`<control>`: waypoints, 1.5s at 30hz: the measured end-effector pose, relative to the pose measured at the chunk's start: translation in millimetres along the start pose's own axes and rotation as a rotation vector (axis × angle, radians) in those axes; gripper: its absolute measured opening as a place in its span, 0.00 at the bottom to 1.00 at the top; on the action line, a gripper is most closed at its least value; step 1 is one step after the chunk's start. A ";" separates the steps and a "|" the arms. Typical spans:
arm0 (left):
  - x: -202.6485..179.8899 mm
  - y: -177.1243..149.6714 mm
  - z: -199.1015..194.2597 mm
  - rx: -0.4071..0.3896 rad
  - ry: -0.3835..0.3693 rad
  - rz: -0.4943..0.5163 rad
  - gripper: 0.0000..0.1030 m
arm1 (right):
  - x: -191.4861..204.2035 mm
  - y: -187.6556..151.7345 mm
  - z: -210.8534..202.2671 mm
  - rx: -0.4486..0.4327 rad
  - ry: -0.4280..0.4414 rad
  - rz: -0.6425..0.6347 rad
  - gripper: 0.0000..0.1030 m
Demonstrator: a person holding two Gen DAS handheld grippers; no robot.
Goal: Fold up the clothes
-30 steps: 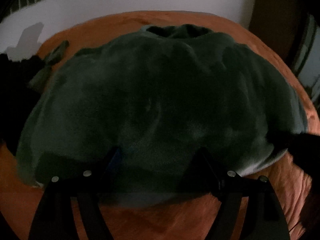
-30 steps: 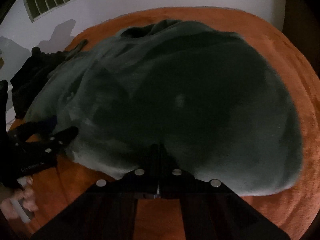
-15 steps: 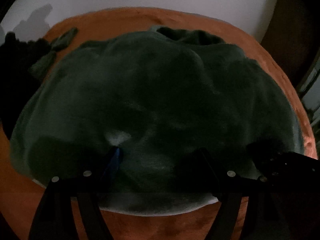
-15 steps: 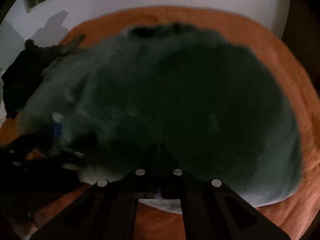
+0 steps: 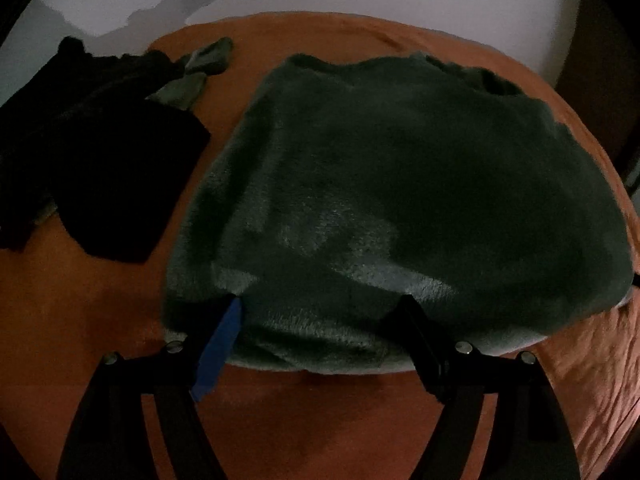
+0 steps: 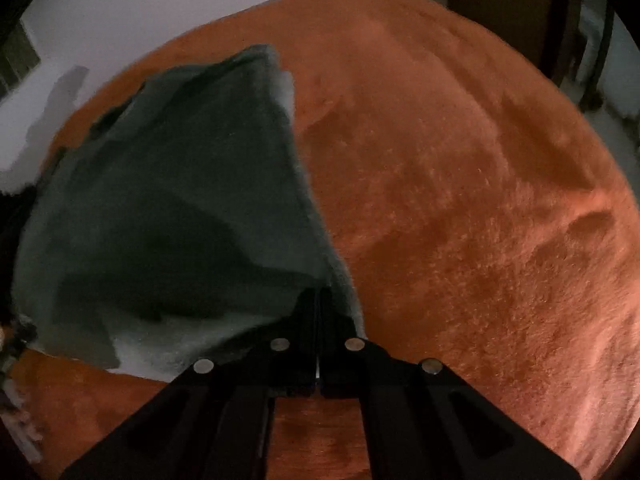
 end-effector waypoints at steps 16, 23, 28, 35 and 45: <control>-11.1 46.1 13.5 -0.040 0.008 -0.003 0.80 | 139.0 -12.4 -8.0 -0.059 0.169 -0.262 0.00; 30.2 41.2 -0.5 -0.062 0.118 -0.013 0.81 | 67.4 -8.6 2.1 -0.028 0.053 -0.163 0.00; 25.6 42.9 -20.4 -0.055 0.084 -0.016 0.81 | 88.4 0.3 -20.7 -0.070 0.065 -0.232 0.00; -50.0 65.6 -23.1 -0.048 -0.098 0.017 0.81 | 193.7 8.5 -43.1 -0.094 0.223 -0.353 0.00; -60.6 63.5 -24.9 -0.119 -0.048 0.078 0.84 | 203.7 0.9 -0.5 0.010 0.271 -0.304 0.00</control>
Point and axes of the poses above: each gripper's, at about its wrist camera, not at the fingertips, and z roughly the way its jaws point, x to its left, y to its top, the point moved 7 cm from there along z, roughly the way its jaws point, and after that the axes turned 4 degrees about -x, right-handed, at the moved point
